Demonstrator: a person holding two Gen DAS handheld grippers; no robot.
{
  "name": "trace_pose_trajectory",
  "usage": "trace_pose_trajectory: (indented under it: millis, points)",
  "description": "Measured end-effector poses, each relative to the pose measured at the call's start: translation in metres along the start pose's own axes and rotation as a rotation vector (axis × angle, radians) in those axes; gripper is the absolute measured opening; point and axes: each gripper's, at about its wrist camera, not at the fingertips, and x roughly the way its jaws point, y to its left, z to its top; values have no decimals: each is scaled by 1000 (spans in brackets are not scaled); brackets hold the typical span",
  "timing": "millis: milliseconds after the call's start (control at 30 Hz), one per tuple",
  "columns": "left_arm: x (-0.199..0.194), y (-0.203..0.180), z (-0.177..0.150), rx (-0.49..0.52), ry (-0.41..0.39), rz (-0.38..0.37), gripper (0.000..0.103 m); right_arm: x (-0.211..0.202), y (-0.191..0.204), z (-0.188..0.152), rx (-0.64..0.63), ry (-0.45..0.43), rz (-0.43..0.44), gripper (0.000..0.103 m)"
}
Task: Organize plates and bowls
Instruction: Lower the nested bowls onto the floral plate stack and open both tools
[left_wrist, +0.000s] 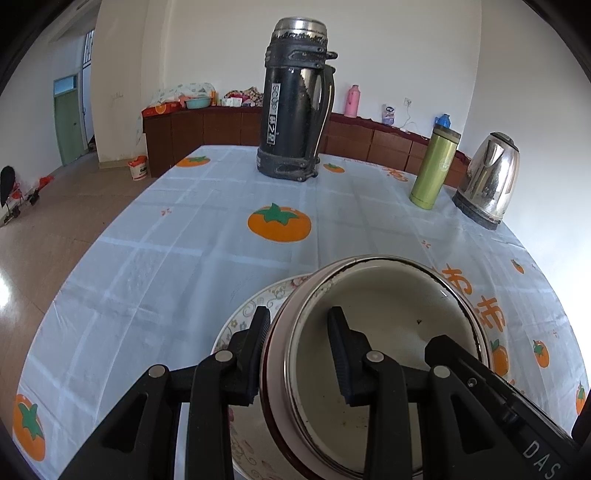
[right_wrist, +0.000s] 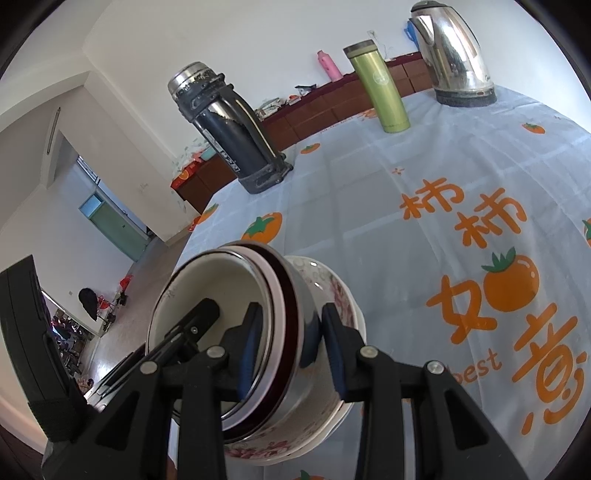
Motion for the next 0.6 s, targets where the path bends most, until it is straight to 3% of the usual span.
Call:
trace_pose_trajectory:
  millis: [600]
  points:
    - [6,3,-1,-18,21,25,34,11,-3,0,13,19,7,35]
